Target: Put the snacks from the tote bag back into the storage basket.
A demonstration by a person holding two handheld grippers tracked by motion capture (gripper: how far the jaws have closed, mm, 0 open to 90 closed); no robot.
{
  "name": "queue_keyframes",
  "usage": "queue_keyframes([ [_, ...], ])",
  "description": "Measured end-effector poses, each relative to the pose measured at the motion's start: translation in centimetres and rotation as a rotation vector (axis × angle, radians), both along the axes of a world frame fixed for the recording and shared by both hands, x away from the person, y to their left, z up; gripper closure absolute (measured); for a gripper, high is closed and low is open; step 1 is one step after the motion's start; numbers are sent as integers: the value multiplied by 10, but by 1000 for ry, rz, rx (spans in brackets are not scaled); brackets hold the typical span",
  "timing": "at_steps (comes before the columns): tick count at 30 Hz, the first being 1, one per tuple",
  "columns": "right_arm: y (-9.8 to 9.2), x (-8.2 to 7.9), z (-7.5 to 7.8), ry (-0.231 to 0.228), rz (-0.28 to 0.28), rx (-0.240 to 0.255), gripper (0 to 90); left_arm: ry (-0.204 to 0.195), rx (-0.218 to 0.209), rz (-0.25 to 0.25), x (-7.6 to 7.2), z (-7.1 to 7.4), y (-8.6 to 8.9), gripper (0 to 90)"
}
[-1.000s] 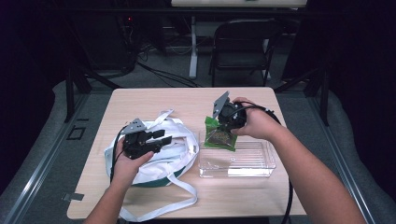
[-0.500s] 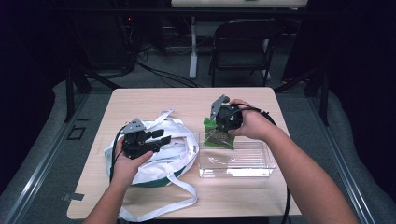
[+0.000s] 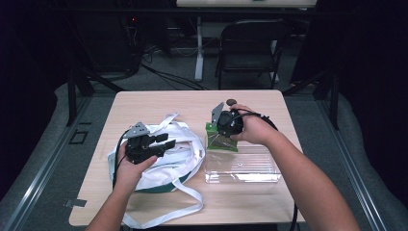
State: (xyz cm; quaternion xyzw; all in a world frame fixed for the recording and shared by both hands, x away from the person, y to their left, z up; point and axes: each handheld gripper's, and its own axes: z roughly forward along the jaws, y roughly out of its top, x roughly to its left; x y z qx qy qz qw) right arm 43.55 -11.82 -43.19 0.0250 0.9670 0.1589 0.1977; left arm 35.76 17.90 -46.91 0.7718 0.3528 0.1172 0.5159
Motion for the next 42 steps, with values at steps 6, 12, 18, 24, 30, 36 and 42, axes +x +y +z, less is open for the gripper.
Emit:
queue_keyframes([
  [6,5,2,-5,-10,17,-17,753,1,2,2,0,0,1,544],
  [12,9,3,-10,-18,25,-30,750,1,4,4,0,0,1,545],
  [18,7,5,-10,-34,31,-29,729,2,9,6,1,0,2,545],
  [24,6,7,-12,-48,16,-48,693,4,12,4,1,-2,0,545],
  [30,6,8,-12,-56,-1,-51,661,4,6,7,1,-2,1,545],
  [36,5,8,-11,-51,-17,-50,590,4,9,10,1,-2,1,545],
  [42,3,9,-10,-47,-34,-35,533,8,9,11,1,-3,1,545],
])
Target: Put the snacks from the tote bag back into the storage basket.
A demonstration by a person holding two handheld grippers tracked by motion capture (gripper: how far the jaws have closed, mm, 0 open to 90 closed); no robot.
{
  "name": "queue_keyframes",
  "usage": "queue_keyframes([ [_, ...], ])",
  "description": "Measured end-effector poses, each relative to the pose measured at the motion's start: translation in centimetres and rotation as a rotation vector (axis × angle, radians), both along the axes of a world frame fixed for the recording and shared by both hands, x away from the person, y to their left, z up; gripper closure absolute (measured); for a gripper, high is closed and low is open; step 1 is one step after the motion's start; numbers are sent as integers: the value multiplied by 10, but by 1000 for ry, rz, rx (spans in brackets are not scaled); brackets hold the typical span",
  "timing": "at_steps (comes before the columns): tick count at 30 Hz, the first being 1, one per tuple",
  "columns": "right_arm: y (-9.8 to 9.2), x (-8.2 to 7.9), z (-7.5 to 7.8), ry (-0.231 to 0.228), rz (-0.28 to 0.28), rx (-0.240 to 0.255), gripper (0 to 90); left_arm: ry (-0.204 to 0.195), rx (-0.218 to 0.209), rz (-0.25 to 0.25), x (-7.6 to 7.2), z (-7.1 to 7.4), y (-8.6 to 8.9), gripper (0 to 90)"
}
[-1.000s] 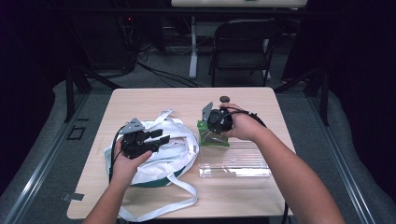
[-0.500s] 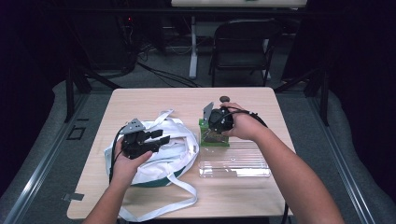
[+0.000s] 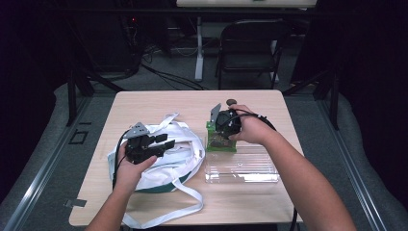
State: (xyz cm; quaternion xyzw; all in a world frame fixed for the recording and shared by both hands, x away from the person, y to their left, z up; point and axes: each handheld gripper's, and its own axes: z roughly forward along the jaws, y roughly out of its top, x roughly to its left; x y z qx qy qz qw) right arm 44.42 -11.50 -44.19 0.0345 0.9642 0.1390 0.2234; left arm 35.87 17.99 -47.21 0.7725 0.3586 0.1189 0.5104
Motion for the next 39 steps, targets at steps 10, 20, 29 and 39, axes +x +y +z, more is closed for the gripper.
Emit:
queue_keyframes([
  [10,-3,-1,5,2,-10,22,500,-3,1,2,0,0,0,528],
  [20,-4,-5,8,7,-17,45,490,0,4,22,1,-1,0,505],
  [29,-4,-7,14,1,-17,67,486,-5,13,34,2,-1,1,492],
  [39,-5,-9,19,0,-18,97,455,-5,11,37,2,-1,1,485],
])
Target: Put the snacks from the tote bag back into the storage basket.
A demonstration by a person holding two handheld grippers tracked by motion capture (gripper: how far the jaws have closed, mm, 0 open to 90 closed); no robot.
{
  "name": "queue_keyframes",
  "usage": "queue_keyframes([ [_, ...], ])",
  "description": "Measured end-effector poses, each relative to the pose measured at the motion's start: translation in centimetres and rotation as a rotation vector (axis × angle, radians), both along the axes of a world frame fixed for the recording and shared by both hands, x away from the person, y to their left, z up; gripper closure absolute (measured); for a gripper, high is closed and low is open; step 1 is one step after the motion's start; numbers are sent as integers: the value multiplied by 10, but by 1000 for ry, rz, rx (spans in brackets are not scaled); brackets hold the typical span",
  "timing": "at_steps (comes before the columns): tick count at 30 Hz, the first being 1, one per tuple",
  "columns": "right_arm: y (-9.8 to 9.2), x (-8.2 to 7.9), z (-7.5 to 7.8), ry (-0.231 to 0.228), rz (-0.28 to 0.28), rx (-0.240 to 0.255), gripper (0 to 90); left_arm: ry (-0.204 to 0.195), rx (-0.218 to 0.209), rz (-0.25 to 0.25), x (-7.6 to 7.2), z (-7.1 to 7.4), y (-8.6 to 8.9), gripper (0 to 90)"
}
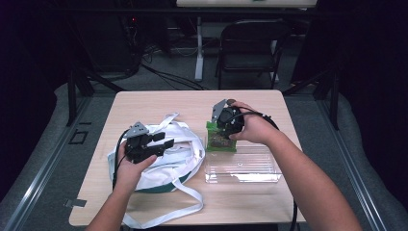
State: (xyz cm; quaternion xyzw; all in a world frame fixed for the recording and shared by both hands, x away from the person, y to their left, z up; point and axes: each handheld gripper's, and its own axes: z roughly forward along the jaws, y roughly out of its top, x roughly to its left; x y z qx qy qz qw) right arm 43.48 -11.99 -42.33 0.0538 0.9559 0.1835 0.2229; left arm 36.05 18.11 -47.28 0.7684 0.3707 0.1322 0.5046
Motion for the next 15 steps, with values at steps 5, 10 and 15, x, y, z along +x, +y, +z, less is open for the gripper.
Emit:
queue_keyframes([
  [5,-1,-1,1,-1,-4,8,451,2,2,2,0,0,1,484],
  [10,-2,-2,4,-4,-7,4,448,1,2,4,0,0,1,482],
  [15,-5,-4,7,-6,-14,17,447,3,-2,4,0,0,1,480],
])
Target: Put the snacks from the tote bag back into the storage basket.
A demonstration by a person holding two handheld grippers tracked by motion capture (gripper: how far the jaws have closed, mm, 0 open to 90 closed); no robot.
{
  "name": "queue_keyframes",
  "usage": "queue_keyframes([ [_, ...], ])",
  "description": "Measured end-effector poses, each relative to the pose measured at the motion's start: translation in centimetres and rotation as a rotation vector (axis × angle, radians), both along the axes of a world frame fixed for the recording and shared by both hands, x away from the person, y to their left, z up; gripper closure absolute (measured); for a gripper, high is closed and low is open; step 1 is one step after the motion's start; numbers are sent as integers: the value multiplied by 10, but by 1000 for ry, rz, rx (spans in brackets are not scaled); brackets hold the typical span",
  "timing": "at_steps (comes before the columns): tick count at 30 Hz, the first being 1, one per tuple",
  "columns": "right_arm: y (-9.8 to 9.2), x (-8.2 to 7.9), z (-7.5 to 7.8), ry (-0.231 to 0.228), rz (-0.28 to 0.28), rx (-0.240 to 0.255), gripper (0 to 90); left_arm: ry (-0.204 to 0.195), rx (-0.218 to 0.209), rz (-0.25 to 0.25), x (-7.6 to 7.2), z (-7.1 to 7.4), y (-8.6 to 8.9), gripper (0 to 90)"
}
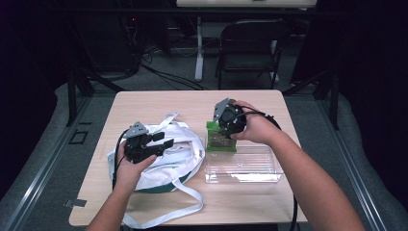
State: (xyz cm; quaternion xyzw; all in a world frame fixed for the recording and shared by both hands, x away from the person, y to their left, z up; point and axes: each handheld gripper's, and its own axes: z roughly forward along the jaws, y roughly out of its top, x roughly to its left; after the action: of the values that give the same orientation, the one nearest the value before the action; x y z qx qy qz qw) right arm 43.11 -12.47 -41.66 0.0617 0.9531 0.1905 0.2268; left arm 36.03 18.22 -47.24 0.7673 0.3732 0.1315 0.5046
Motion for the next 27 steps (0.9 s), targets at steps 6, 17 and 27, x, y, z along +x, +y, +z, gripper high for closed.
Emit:
queue_keyframes([
  [6,-5,-3,5,-5,-6,4,446,1,1,5,0,0,0,479],
  [17,-15,-10,14,-15,-20,30,440,1,0,10,-1,0,2,478],
  [27,-24,-20,23,-27,-45,37,440,-1,0,13,-1,0,3,478],
])
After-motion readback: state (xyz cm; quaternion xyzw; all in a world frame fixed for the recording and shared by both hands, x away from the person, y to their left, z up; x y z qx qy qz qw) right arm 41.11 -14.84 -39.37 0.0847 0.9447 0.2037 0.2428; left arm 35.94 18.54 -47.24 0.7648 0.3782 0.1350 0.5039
